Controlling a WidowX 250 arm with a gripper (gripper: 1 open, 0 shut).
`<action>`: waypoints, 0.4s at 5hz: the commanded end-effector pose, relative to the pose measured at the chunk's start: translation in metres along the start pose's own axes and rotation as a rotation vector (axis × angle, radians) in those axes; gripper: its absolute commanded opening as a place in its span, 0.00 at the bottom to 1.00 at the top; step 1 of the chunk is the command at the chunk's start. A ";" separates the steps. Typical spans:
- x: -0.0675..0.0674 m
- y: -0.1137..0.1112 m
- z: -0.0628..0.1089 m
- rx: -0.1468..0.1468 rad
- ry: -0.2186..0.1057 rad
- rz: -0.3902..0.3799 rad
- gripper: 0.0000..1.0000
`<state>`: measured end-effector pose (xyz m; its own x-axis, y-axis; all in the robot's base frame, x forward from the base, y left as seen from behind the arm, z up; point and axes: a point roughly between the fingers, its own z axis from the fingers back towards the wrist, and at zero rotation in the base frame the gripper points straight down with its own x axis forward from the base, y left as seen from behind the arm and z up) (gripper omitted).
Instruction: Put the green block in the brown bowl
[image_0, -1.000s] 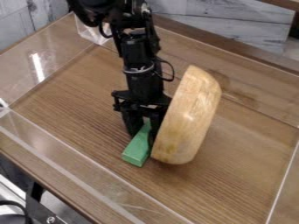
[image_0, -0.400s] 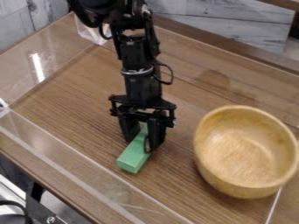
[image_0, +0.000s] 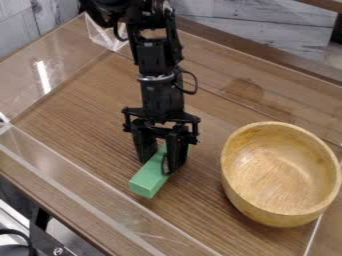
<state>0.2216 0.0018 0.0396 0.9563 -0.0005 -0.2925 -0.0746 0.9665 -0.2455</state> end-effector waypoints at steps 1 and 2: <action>0.002 -0.002 0.025 0.004 -0.057 -0.010 0.00; -0.001 -0.005 0.034 -0.003 -0.052 -0.012 0.00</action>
<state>0.2194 0.0019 0.0580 0.9503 -0.0112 -0.3111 -0.0730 0.9635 -0.2575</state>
